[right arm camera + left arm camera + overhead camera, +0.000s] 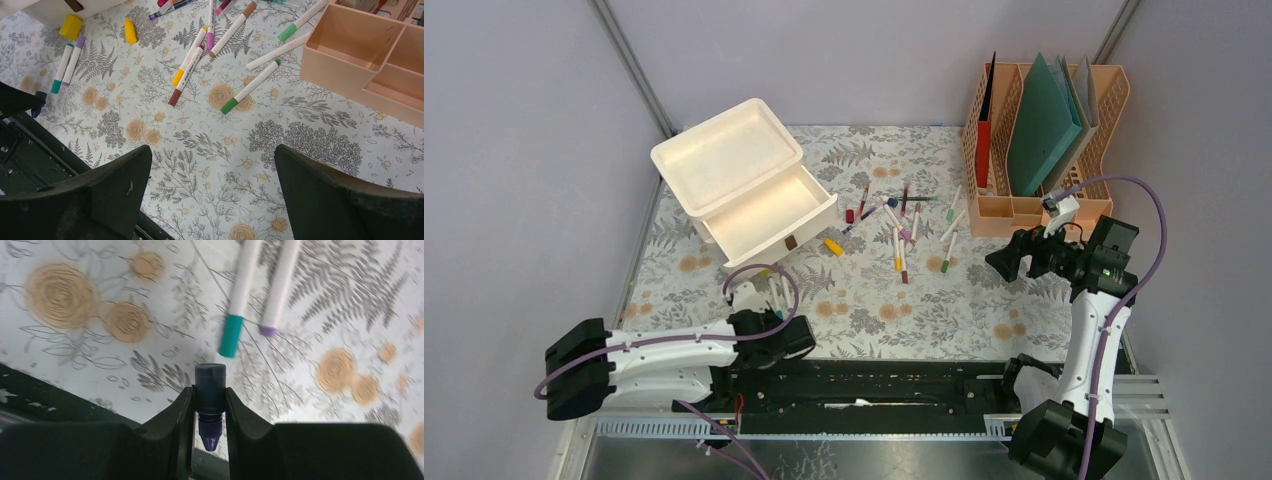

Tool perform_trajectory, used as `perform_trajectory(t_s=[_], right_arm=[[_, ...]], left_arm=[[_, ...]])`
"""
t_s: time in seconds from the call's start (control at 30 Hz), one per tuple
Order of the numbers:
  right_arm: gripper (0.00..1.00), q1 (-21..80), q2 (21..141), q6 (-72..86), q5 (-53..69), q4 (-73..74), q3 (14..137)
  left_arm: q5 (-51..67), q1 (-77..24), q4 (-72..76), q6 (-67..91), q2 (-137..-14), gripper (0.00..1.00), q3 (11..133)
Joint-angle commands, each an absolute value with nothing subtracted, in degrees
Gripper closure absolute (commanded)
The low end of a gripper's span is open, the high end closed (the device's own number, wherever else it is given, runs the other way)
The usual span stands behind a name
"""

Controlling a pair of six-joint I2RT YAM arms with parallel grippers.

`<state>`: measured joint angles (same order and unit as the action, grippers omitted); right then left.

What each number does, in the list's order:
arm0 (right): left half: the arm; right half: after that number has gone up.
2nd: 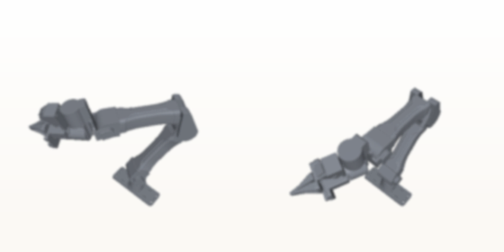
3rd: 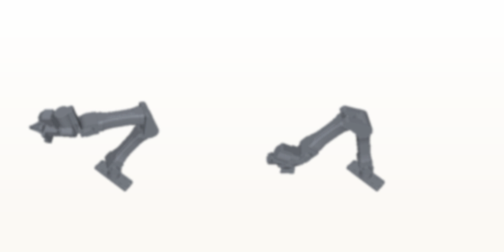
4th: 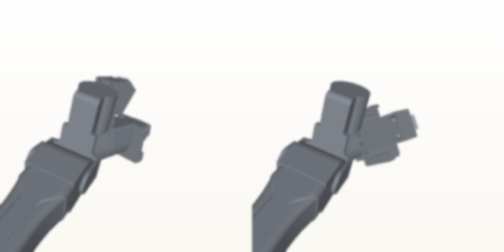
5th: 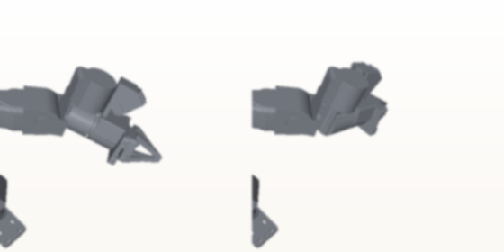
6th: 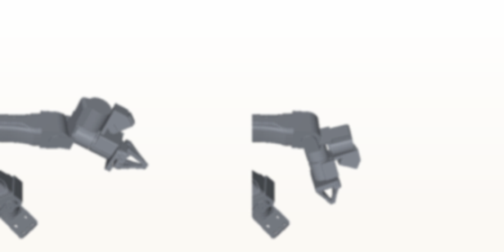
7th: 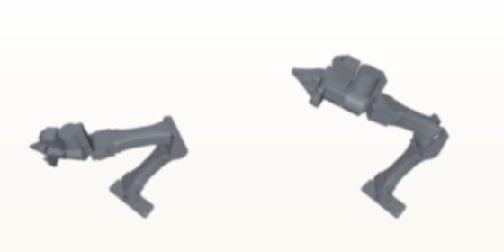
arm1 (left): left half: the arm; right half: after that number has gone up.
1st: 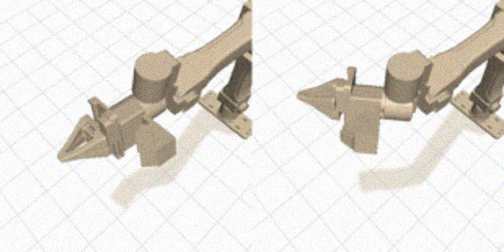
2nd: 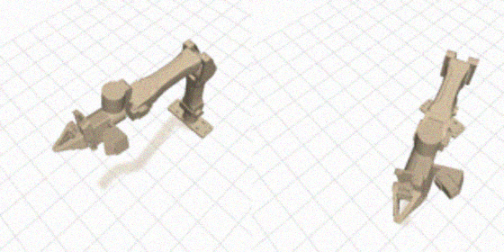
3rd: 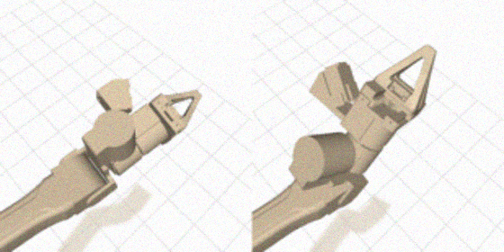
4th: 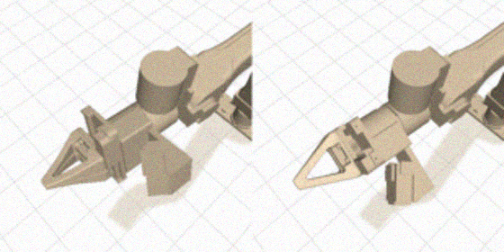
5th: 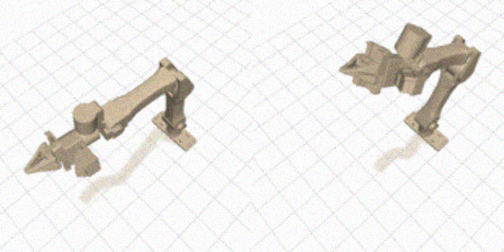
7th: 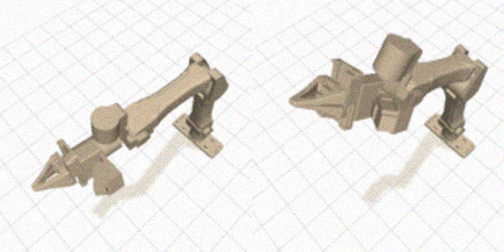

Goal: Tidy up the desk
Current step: Pick up the pen cap at the corner of the board.

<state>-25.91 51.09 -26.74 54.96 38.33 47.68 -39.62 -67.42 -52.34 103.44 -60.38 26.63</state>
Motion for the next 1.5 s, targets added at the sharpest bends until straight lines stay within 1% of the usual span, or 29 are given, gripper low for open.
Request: perform_trajectory(t_s=[0.0,0.23,0.37,0.53,0.63,0.93,1.07,1.2,1.37,1.47], right_arm=[[0.0,-25.53,50.27,-27.49,56.16,38.76,48.28],[0.0,-25.58,50.19,-27.52,56.19,38.76,48.26],[0.0,-25.56,50.27,-27.53,56.16,38.77,48.26],[0.0,-25.58,50.3,-27.58,56.16,38.76,48.25],[0.0,-25.57,50.24,-27.54,56.16,38.76,48.26],[0.0,-25.53,50.16,-27.68,56.24,38.81,48.26],[0.0,-25.5,50.14,-27.6,56.42,38.76,48.21],[0.0,-25.6,50.16,-27.67,56.43,38.86,48.25],[0.0,-25.51,50.12,-27.77,56.58,38.96,48.23],[0.0,-25.49,50.18,-27.78,56.77,38.94,48.26]], left_arm=[[-37.19,-70.64,-47.51,94.92,-55.44,0.95,27.33],[-34.71,-75.62,-39.17,81.68,-49.34,1.0,26.67],[-31.41,-76.4,-31.18,72.29,-47.31,1.0,26.17],[-26.32,-76.46,-19.58,56.44,-46.58,1.0,28.25],[-25.13,-76.45,-16.65,47.44,-47.42,1.0,32.03],[-26.46,-75.32,-18.18,24.23,-53.01,1.0,47.43],[-24.89,-70.59,-20.36,17.37,-53.29,1.0,52.77],[-19.1,-62.45,-21.68,11.77,-53.17,1.0,56.85],[-14.07,-52.2,-26.86,6.26,-56.08,1.0,61.66],[-14.64,-47.64,-29.76,3.43,-58.72,1.0,64.51]])
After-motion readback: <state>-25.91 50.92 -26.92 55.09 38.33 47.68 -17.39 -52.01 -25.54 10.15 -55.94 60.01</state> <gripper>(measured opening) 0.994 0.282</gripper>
